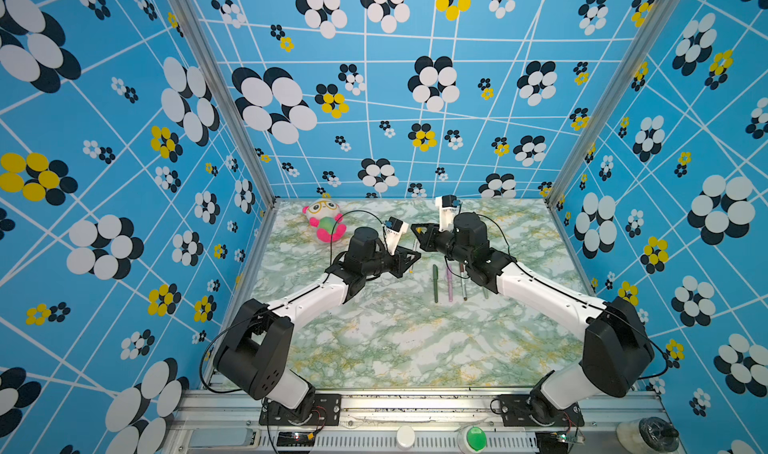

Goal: Insert the pens into the pen caps
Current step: 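Lower the capped white marker beside the green pen with the left gripper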

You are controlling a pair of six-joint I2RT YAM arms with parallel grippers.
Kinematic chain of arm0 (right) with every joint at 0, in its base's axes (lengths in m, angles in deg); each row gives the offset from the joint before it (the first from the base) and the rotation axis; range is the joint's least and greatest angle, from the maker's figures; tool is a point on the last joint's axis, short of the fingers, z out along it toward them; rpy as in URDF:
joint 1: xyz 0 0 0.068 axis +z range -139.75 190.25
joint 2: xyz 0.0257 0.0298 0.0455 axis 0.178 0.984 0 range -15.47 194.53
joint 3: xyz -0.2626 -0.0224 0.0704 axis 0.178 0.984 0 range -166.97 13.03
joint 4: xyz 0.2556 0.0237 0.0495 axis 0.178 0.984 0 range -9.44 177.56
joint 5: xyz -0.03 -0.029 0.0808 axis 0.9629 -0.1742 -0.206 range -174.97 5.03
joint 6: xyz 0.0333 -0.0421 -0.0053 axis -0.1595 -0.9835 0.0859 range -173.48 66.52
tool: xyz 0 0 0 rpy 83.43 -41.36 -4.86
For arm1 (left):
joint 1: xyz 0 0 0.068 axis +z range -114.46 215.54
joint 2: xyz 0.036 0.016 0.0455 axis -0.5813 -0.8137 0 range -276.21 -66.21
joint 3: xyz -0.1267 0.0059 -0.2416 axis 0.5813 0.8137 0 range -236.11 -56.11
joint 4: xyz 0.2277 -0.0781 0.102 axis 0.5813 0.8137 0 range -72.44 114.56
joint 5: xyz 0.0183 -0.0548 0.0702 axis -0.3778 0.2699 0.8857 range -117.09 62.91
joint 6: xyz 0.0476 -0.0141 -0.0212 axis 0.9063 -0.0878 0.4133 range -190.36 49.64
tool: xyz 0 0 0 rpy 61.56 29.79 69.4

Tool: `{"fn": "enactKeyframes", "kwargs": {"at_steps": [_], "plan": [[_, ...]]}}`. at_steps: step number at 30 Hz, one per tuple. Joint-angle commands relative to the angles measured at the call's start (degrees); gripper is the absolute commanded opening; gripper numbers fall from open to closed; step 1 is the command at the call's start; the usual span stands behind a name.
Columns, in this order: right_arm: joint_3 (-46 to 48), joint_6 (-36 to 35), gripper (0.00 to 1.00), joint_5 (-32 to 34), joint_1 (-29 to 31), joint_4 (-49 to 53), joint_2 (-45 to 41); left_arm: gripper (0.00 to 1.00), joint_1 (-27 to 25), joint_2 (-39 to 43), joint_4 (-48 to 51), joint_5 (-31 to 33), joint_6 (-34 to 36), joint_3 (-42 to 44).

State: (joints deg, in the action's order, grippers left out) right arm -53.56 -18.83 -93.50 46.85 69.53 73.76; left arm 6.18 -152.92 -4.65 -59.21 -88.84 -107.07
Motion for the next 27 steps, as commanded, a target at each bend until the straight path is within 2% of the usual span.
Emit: {"fn": "enactKeyframes", "kwargs": {"at_steps": [1,7,13,15,19,21,27], "plan": [[-0.6,1.3,0.11,-13.6,1.4,17.6,0.6,0.00,2.8,3.6,-18.1,12.6,-4.8,1.7],[-4.3,0.4,0.16,-13.4,-0.8,19.4,-0.1,0.00,-0.1,5.7,-14.1,12.8,-4.8,7.8],[-5.0,-0.5,0.31,-11.7,-2.0,20.8,-3.9,0.00,-1.1,9.0,-5.8,15.2,-6.1,11.9],[-5.0,-1.2,0.33,-11.1,-2.4,21.8,-5.3,0.00,-1.3,10.2,-2.1,16.2,-7.0,12.5],[-4.9,-2.6,0.38,-9.0,-3.3,24.2,-7.7,0.00,-1.9,11.5,8.0,19.4,-8.4,10.7],[-4.9,-3.5,0.39,-5.9,-3.6,26.6,-8.7,0.00,-2.5,11.3,12.8,21.4,-10.1,9.3],[-4.4,-3.8,0.39,0.4,-4.6,31.7,-9.1,0.00,-6.3,7.3,22.5,27.5,-14.1,4.0]]}}
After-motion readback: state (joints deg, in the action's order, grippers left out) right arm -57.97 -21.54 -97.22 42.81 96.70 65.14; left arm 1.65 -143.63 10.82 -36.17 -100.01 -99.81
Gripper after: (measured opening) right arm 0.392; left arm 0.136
